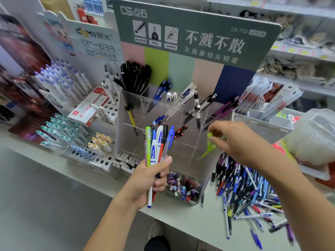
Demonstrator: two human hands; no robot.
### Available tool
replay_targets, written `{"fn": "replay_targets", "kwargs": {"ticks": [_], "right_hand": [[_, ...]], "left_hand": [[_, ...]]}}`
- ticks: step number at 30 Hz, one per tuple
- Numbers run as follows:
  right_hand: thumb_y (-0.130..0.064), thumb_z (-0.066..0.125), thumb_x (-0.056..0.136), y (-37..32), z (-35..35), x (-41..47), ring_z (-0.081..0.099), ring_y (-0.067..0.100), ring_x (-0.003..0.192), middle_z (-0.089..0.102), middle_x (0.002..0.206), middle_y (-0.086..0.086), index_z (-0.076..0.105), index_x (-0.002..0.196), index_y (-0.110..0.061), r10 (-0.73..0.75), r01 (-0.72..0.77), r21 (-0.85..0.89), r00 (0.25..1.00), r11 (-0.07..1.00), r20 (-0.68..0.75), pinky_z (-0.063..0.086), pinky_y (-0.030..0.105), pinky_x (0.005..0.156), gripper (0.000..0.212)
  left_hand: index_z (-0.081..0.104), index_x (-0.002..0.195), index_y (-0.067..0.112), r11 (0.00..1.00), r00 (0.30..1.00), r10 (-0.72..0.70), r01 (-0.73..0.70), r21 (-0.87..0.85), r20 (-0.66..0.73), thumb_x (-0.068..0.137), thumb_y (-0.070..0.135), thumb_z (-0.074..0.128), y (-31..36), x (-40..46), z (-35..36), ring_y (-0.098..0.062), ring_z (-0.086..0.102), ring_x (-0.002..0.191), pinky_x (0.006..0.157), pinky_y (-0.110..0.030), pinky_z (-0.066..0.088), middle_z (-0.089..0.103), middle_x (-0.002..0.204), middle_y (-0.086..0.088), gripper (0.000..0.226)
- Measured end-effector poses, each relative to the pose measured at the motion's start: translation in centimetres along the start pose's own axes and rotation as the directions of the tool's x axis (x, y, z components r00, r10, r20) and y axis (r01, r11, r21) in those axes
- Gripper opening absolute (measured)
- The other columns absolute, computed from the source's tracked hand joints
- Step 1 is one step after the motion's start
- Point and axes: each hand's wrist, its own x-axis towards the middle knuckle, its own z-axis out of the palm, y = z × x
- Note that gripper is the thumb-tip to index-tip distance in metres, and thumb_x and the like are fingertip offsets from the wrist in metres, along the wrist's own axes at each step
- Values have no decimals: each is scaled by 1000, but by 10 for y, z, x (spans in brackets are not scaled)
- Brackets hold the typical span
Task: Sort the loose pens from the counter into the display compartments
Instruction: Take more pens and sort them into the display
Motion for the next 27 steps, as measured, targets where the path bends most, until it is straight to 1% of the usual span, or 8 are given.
{"fn": "replay_targets", "kwargs": {"ticks": [4,7,10,13,17,19,23,27], "right_hand": [[-42,61,97,-16,-10,-6,58,19,111,61,122,-4,62,125,-23,87,-80,-180,996,980,28,48,35,93,34],[-61,63,83,-48,-13,-11,64,9,86,71,97,-8,72,109,-23,104,-43,260,969,965,-224,53,31,78,47],[-51,75,80,-69,11,0,62,11,57,68,64,-3,73,82,-12,213,-136,631,976,763,-46,53,32,55,39],[-21,74,90,-66,29,10,54,14,47,61,61,10,69,81,5,296,-236,851,950,469,100,46,24,43,28],[-10,63,97,-66,19,15,65,16,55,68,68,10,70,91,0,408,12,959,903,283,-132,56,21,53,13],[-8,62,98,-71,13,24,72,18,68,73,77,7,71,97,-6,413,164,903,846,397,-336,60,24,64,9],[-10,69,94,-86,34,59,72,10,82,75,92,-3,74,105,-14,161,189,545,833,817,-529,60,29,79,13],[-5,70,92,-96,62,87,69,19,91,76,101,5,75,110,-8,9,187,344,868,920,-497,57,40,88,19]], "left_hand": [[52,93,11,999,999,19,-21,43,40,80,24,74,6,-2,0,-8,32,42,38,-16,28,40,60,0,29],[55,85,15,996,994,10,-19,90,105,76,28,80,7,-6,2,-9,32,41,39,-18,28,40,59,-1,30],[54,81,17,994,991,-21,7,112,132,78,30,78,2,-11,10,-9,32,39,39,-17,26,41,57,0,27],[46,92,13,999,998,-46,46,-9,52,90,33,72,-3,-11,11,-8,34,38,35,-16,25,42,58,0,33],[51,91,15,976,993,-37,11,-218,-115,85,31,67,-2,-8,-17,-5,32,36,32,-15,24,38,60,1,23],[52,92,13,972,990,-18,-16,-236,-141,86,26,74,0,-9,-34,-4,30,36,31,-14,24,35,61,1,26],[59,101,10,975,995,1,-23,-221,-99,81,17,69,3,-15,-52,-4,28,38,32,-14,23,33,62,0,23],[60,117,8,980,998,31,-40,-197,-46,84,14,64,5,-19,-55,-6,29,40,34,-15,25,36,63,-1,34]]}}
